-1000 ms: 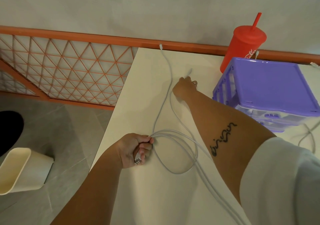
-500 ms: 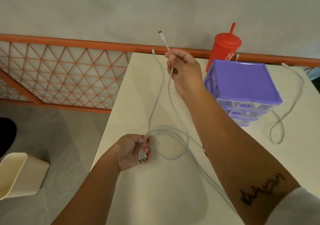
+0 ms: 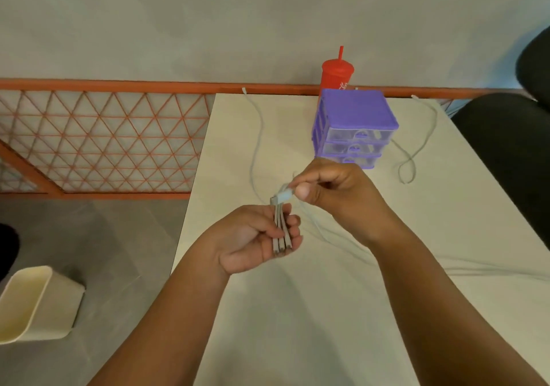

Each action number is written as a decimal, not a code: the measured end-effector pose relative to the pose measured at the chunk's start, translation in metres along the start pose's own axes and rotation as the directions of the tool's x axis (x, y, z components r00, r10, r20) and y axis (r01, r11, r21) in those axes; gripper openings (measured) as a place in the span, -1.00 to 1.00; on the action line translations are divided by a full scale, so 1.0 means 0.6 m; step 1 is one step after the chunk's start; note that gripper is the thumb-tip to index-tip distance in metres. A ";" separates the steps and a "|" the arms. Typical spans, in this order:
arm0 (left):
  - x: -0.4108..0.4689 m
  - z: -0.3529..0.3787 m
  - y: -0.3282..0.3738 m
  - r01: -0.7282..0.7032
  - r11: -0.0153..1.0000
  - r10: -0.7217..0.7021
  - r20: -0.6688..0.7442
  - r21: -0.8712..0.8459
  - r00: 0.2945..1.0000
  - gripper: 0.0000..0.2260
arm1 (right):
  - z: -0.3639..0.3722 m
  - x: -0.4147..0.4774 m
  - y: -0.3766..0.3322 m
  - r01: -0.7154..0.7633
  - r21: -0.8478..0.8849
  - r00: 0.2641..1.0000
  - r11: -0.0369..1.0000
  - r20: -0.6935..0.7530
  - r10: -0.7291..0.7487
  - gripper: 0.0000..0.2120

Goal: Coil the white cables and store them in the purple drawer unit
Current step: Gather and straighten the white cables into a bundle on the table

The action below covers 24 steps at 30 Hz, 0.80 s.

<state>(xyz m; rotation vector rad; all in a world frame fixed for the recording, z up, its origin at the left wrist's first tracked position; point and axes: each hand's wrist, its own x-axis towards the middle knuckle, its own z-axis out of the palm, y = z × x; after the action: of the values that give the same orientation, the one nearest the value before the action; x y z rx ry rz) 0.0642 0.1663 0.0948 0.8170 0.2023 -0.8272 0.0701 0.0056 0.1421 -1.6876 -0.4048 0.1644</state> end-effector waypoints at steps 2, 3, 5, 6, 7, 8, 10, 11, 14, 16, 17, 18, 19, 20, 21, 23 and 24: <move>-0.020 0.016 -0.012 -0.010 1.000 0.010 0.022 0.018 1.000 -0.70 | -0.002 -0.027 -0.014 0.000 -0.080 0.998 0.997 0.061 0.005 -0.94; -0.028 0.022 -0.017 -0.009 0.999 0.008 0.025 0.036 1.000 -0.70 | -0.004 -0.037 -0.019 0.001 -0.127 0.996 0.992 0.087 0.010 -0.89; -0.041 0.034 -0.027 0.004 0.995 -0.004 0.002 0.095 1.000 -0.70 | -0.009 -0.054 -0.028 0.004 -0.230 0.989 0.973 0.147 0.031 -0.80; -0.046 0.040 -0.031 0.009 0.992 -0.006 -0.019 0.124 1.000 -0.69 | -0.009 -0.060 -0.033 0.007 -0.278 0.983 0.961 0.181 0.045 -0.78; -0.052 0.046 -0.034 0.013 0.989 -0.007 -0.040 0.147 0.999 -0.69 | -0.009 -0.065 -0.036 0.011 -0.321 0.975 0.947 0.213 0.060 -0.77; -0.058 0.053 -0.038 0.019 0.986 -0.010 -0.059 0.167 0.998 -0.70 | -0.007 -0.070 -0.040 0.013 -0.357 0.968 0.934 0.240 0.078 -0.77; -0.069 0.069 -0.043 0.042 0.985 -0.029 -0.080 0.167 0.996 -0.77 | -0.003 -0.077 -0.045 0.015 -0.409 0.951 0.913 0.287 0.113 -0.78; -0.075 0.076 -0.045 0.056 0.988 -0.044 -0.083 0.144 0.996 -0.81 | -0.001 -0.080 -0.048 0.016 -0.431 0.944 0.902 0.303 0.128 -0.80; -0.085 0.092 -0.051 0.065 0.992 -0.058 -0.074 0.104 0.996 -0.77 | 0.001 -0.088 -0.052 0.011 -0.503 0.929 0.864 0.325 0.178 -0.85; -0.088 0.103 -0.056 0.064 0.992 -0.054 -0.085 0.108 0.995 -0.69 | 0.001 -0.093 -0.056 0.008 -0.534 0.915 0.845 0.345 0.210 -0.92; -0.088 0.110 -0.059 0.065 0.991 -0.054 -0.094 0.118 0.994 -0.65 | 0.000 -0.096 -0.058 0.015 -0.547 0.909 0.837 0.356 0.216 -0.93; -0.088 0.118 -0.062 0.068 0.989 -0.053 -0.109 0.133 0.993 -0.62 | -0.002 -0.098 -0.060 0.025 -0.558 0.906 0.829 0.362 0.217 -0.92; -0.088 0.125 -0.065 0.070 0.986 -0.051 -0.125 0.150 0.991 -0.60 | -0.005 -0.101 -0.062 0.033 -0.569 0.906 0.822 0.364 0.216 -0.92; -0.088 0.131 -0.068 0.072 0.984 -0.049 -0.139 0.165 0.989 -0.58 | -0.007 -0.104 -0.063 0.041 -0.578 0.907 0.815 0.363 0.212 -0.92; -0.088 0.137 -0.071 0.073 0.981 -0.047 -0.149 0.177 0.988 -0.58 | -0.010 -0.107 -0.064 0.048 -0.587 0.910 0.808 0.360 0.207 -0.93; -0.087 0.146 -0.076 0.075 0.978 -0.041 -0.172 0.194 0.984 -0.56 | -0.016 -0.114 -0.064 0.061 -0.603 0.915 0.795 0.353 0.197 -0.96; -0.087 0.150 -0.079 0.075 0.976 -0.037 -0.186 0.204 0.982 -0.55 | -0.017 -0.118 -0.064 0.064 -0.613 0.918 0.788 0.345 0.194 -0.96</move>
<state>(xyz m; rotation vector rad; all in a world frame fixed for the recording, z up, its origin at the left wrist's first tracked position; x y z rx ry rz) -0.0178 0.1131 0.1537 1.0920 0.3037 -0.8369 0.0017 -0.0249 0.1727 -2.3301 -0.7627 0.4716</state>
